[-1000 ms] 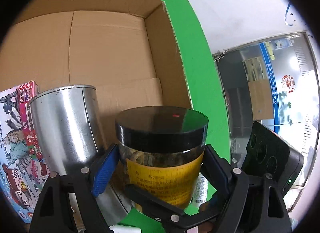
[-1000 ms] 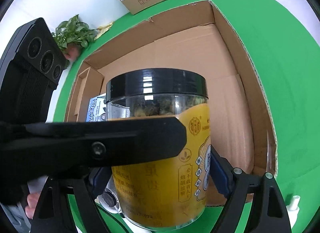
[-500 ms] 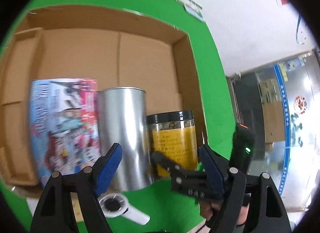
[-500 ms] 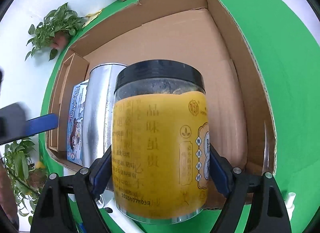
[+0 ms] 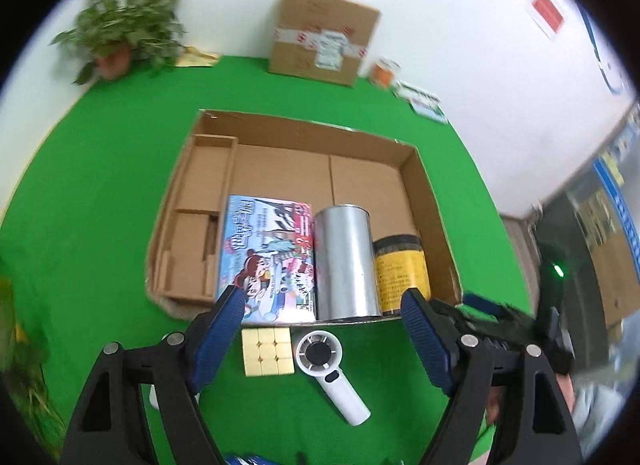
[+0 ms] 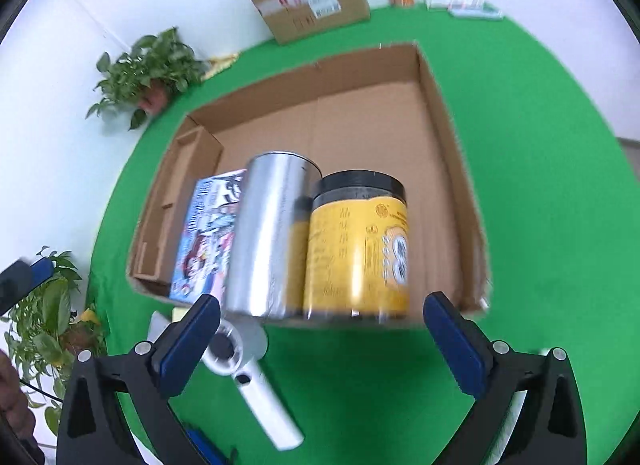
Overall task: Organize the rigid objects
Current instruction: 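Lower the jar beside the tumbler and open both grippers, then move both tools toward the white spray bottle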
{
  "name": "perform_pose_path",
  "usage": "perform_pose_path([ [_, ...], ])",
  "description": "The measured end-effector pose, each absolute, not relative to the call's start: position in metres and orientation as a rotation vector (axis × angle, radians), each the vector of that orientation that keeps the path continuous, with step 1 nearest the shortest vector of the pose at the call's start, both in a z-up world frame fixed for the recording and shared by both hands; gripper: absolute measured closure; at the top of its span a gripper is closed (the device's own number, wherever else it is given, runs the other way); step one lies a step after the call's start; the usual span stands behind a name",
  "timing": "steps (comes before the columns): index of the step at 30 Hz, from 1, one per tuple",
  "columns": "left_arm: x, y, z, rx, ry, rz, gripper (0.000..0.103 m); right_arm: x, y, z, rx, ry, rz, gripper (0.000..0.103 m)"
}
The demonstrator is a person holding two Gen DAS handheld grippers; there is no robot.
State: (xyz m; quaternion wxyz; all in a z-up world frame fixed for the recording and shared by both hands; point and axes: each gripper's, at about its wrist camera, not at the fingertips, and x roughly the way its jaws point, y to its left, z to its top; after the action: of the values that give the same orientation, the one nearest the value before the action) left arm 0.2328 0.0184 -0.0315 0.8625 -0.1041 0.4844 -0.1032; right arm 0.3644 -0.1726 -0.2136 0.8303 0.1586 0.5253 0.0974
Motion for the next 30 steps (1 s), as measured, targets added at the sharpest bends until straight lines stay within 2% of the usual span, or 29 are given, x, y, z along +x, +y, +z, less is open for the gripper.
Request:
perform_pose_path([
  [2, 0.224, 0.025, -0.027, -0.251, 0.996, -0.196, 0.023, 0.345, -0.173, -0.2, 0.333, 1.102, 0.202, 0.001],
  [3, 0.22, 0.027, -0.025, -0.254, 0.991, -0.189, 0.024, 0.334, -0.174, -0.194, 0.332, 1.099, 0.204, 0.006],
  [4, 0.217, 0.025, -0.022, -0.246, 0.993, -0.182, 0.032, 0.322, -0.174, -0.186, 0.331, 1.092, 0.209, 0.014],
  [5, 0.215, 0.024, -0.019, -0.24, 0.991, -0.193, 0.064, 0.313, -0.174, -0.179, 0.324, 1.088, 0.211, 0.039],
  [6, 0.212, 0.022, -0.017, -0.235, 0.994, -0.22, 0.084, 0.303, -0.172, -0.17, 0.302, 1.088, 0.196, 0.058],
  [7, 0.211, 0.02, -0.014, -0.227, 1.001, -0.259, 0.101, 0.293, -0.17, -0.163, 0.279, 1.091, 0.169, 0.06],
  [8, 0.207, 0.019, -0.008, -0.218, 0.982, -0.279, 0.101, 0.285, -0.169, -0.156, 0.275, 1.088, 0.151, 0.059],
  [9, 0.202, 0.018, 0.0, -0.206, 0.942, -0.298, 0.101, 0.274, -0.171, -0.147, 0.288, 1.074, 0.143, 0.053],
  [10, 0.197, 0.017, 0.006, -0.2, 0.907, -0.317, 0.098, 0.266, -0.169, -0.139, 0.292, 1.06, 0.14, 0.042],
  [11, 0.192, 0.017, 0.013, -0.192, 0.87, -0.332, 0.08, 0.257, -0.167, -0.13, 0.281, 1.034, 0.128, 0.007],
  [12, 0.188, 0.017, 0.019, -0.175, 0.851, -0.329, 0.059, 0.251, -0.167, -0.122, 0.27, 0.999, 0.115, 0.001],
  [13, 0.186, 0.017, 0.022, -0.157, 0.848, -0.313, 0.01, 0.24, -0.166, -0.111, 0.247, 0.944, 0.095, 0.0],
  [14, 0.183, 0.019, 0.024, -0.145, 0.832, -0.295, 0.001, 0.233, -0.162, -0.103, 0.224, 0.92, 0.081, 0.001],
  [16, 0.173, 0.024, 0.028, -0.12, 0.792, -0.289, 0.001, 0.221, -0.156, -0.093, 0.22, 0.924, 0.056, 0.001],
  [22, 0.152, 0.044, 0.008, -0.077, 0.87, -0.25, 0.001, 0.192, -0.14, -0.087, 0.253, 0.967, -0.007, 0.001],
  [30, 0.131, 0.051, -0.023, -0.054, 1.005, -0.213, 0.001, 0.161, -0.183, -0.146, 0.298, 1.1, -0.183, 0.001],
])
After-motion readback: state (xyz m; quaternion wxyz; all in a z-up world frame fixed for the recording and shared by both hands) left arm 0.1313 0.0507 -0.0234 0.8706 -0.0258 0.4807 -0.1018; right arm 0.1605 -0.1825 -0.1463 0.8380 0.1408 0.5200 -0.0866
